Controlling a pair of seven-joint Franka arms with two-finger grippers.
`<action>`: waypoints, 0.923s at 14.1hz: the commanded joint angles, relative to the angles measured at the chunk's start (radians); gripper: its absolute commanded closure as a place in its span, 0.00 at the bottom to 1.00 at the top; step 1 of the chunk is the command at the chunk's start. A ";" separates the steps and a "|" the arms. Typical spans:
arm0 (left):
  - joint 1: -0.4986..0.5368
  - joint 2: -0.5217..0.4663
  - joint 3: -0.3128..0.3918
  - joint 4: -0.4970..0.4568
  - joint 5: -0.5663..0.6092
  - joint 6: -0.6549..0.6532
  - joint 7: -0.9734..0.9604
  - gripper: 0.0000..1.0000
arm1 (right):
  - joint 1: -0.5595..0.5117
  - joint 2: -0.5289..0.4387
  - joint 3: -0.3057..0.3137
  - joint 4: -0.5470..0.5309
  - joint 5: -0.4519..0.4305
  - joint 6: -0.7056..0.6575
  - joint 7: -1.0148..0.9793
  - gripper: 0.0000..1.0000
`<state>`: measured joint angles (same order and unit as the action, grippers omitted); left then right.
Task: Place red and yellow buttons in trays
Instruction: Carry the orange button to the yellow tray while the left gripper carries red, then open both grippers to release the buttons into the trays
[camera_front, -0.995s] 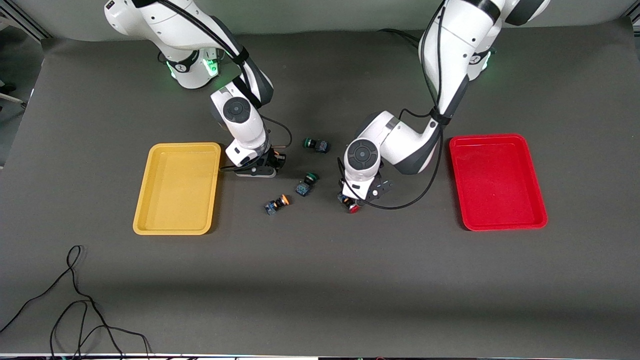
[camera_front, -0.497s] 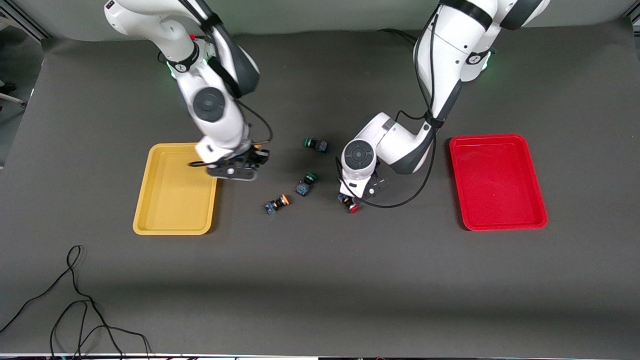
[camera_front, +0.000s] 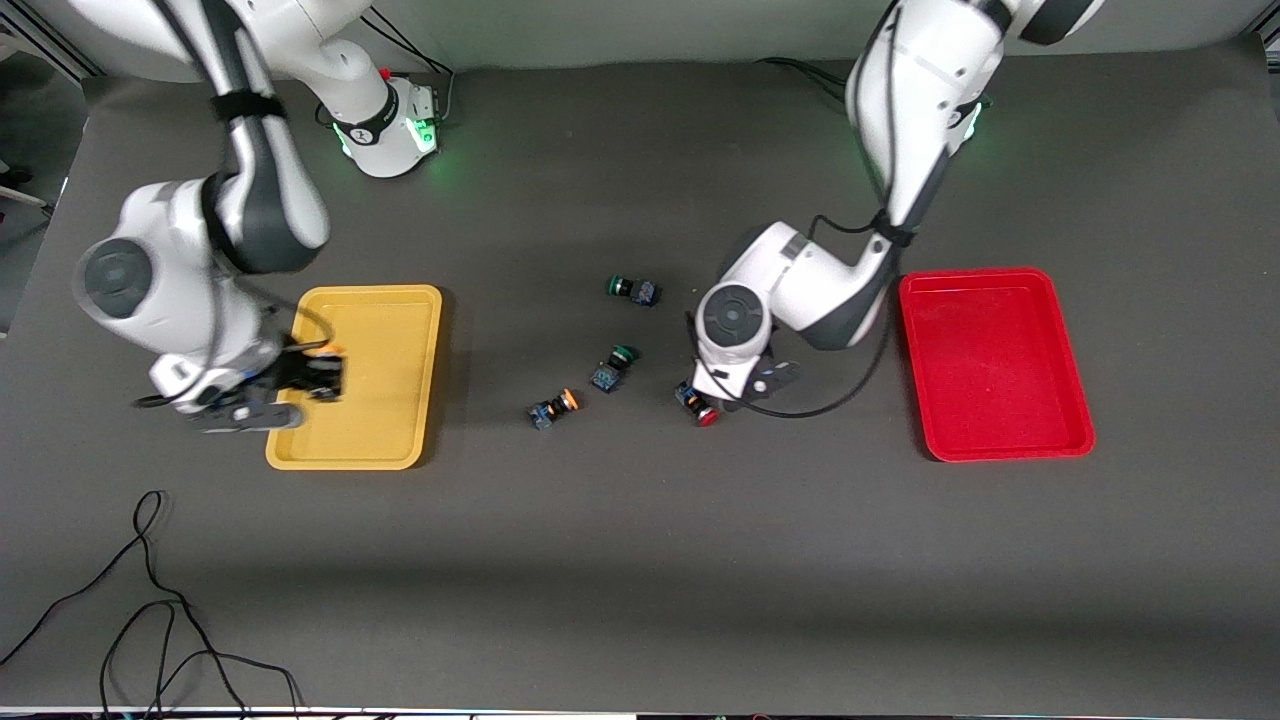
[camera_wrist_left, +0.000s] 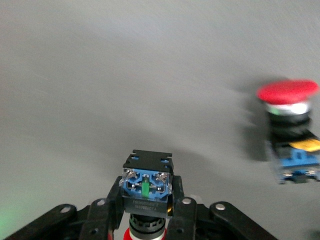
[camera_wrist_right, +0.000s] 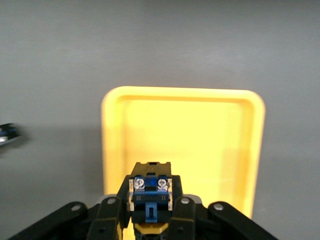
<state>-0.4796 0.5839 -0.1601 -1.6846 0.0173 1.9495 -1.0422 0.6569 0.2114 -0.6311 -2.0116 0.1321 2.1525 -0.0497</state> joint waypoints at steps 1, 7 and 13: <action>0.152 -0.119 0.002 -0.023 0.015 -0.162 0.241 1.00 | -0.054 0.104 -0.009 -0.038 0.102 0.111 -0.174 0.95; 0.458 -0.154 0.002 -0.082 0.176 -0.193 0.615 1.00 | -0.083 0.313 -0.009 -0.075 0.336 0.245 -0.371 0.94; 0.582 -0.335 0.002 -0.479 0.179 0.110 0.699 1.00 | -0.085 0.258 -0.018 0.011 0.327 0.098 -0.294 0.00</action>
<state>0.0690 0.3827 -0.1456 -1.9775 0.1834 1.9612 -0.3690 0.5664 0.5227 -0.6394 -2.0487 0.4476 2.3429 -0.3788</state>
